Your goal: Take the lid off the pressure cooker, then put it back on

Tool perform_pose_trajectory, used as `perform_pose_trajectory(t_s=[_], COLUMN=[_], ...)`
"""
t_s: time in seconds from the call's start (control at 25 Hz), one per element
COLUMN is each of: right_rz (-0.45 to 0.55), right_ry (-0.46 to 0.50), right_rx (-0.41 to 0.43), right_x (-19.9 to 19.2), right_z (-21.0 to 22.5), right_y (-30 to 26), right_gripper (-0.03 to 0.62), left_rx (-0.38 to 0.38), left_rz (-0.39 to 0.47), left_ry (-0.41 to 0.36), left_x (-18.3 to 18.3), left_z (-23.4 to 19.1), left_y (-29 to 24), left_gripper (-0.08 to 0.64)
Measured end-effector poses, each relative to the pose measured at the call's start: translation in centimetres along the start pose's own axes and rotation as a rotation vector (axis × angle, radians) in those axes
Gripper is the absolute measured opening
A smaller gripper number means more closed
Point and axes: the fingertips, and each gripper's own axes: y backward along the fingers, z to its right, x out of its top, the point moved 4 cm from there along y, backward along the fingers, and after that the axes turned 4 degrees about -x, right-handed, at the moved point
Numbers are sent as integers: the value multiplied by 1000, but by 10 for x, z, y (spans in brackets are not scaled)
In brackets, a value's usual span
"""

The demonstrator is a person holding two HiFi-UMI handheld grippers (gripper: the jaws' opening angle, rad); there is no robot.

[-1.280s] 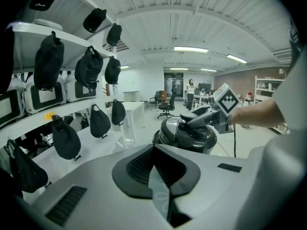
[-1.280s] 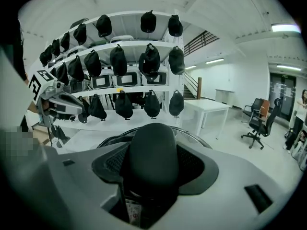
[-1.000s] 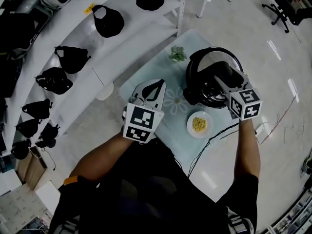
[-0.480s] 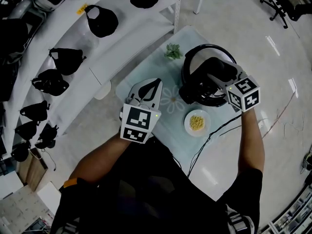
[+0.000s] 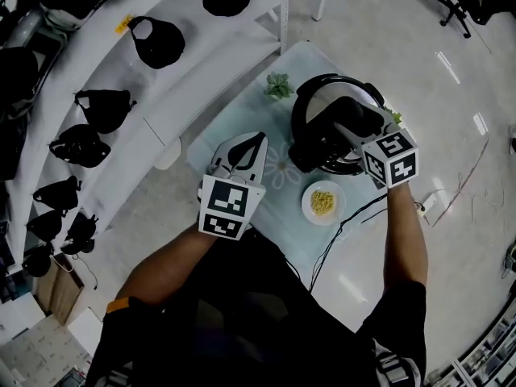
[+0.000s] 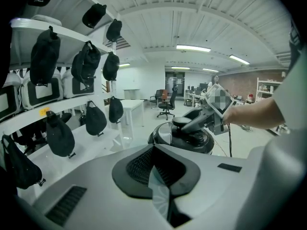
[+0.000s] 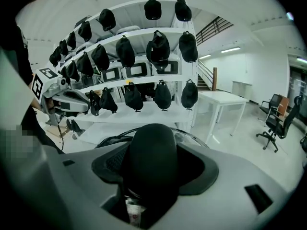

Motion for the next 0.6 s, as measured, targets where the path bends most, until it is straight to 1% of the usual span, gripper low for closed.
perform_pose_trajectory(t_s=[0.16, 0.24, 0.32, 0.52, 0.6], right_rz=[5, -1, -3, -5, 7], right_ry=[22, 27, 20, -47, -48], right_rx=[52, 55, 28, -89, -105], right_x=[0, 1, 2, 3, 2], right_z=[0, 1, 0, -2, -3], right_y=[0, -1, -1, -1, -1], right_gripper=[298, 296, 296, 293, 293], left_rx=[-15, -20, -23, -25, -25], left_rz=[-6, -6, -5, -9, -8], left_ry=[-3, -5, -6, -2, -1], left_x=[0, 0, 1, -2, -3], left_z=[6, 8, 9, 13, 14], left_y=[-3, -3, -2, 0, 1], left_gripper=[8, 8, 8, 8, 8])
